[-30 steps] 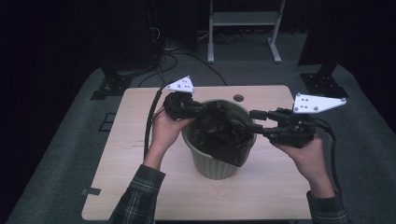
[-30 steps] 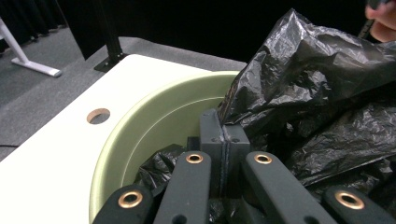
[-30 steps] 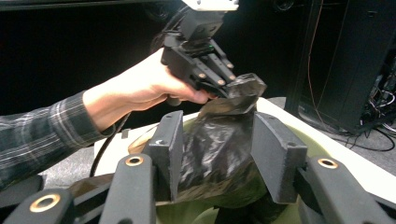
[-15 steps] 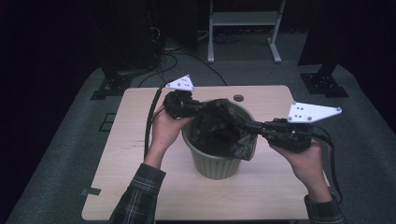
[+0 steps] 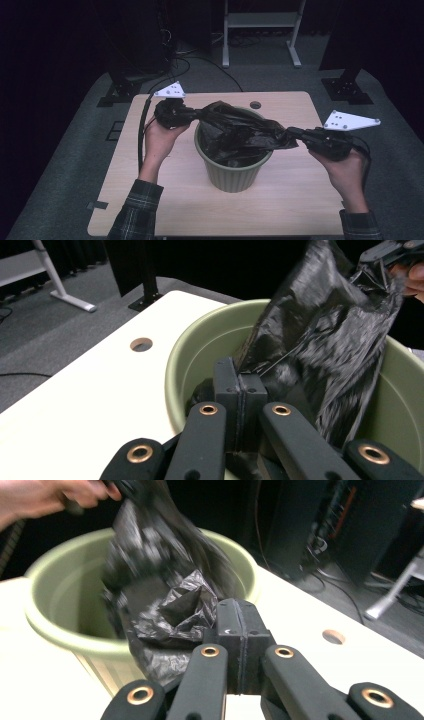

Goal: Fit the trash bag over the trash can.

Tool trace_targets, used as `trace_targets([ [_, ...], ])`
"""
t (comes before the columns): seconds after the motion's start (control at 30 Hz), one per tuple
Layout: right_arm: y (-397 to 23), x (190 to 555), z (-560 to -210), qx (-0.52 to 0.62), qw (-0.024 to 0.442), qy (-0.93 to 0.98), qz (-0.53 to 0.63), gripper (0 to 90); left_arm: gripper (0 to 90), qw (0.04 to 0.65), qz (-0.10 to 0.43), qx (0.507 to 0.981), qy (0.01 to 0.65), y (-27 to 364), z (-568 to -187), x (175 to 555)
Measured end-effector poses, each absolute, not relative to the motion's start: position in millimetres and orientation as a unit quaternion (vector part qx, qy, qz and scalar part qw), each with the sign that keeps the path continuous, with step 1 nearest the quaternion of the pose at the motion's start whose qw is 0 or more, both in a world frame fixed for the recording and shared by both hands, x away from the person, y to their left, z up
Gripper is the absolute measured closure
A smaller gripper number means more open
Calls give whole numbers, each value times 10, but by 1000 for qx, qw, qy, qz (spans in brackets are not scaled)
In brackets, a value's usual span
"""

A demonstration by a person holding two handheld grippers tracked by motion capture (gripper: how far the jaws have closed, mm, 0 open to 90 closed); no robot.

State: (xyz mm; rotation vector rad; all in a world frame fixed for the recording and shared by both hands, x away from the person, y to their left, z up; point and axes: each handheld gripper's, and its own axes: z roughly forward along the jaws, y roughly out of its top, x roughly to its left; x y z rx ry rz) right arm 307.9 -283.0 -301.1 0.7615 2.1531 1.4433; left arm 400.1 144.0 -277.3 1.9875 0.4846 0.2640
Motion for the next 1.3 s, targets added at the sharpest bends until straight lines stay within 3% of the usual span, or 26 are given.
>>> trace_targets([
  [0.27,-3106,2939,-3166,294,215,788,496,899,897,518,112,822,207,1545,-2795,3963],
  [0.3,-3137,2924,-3191,295,209,788,498,871,897,519,109,823,203,1529,-2798,3956],
  [0.33,-3172,2914,-3204,293,199,785,508,786,897,520,107,825,195,1505,-2800,3947],
  [0.43,-3217,2882,-3112,288,186,765,545,704,897,519,104,831,171,1410,-2802,3912],
  [0.67,-2953,2891,-2686,245,199,755,575,650,896,515,94,838,152,1259,-2811,3886],
  [0.93,-2378,3044,-2373,190,201,764,583,625,896,510,90,845,130,1152,-2794,3803],
  [1.3,-2286,3514,-2523,219,190,793,536,578,896,516,86,844,122,1225,-2817,3707],
])
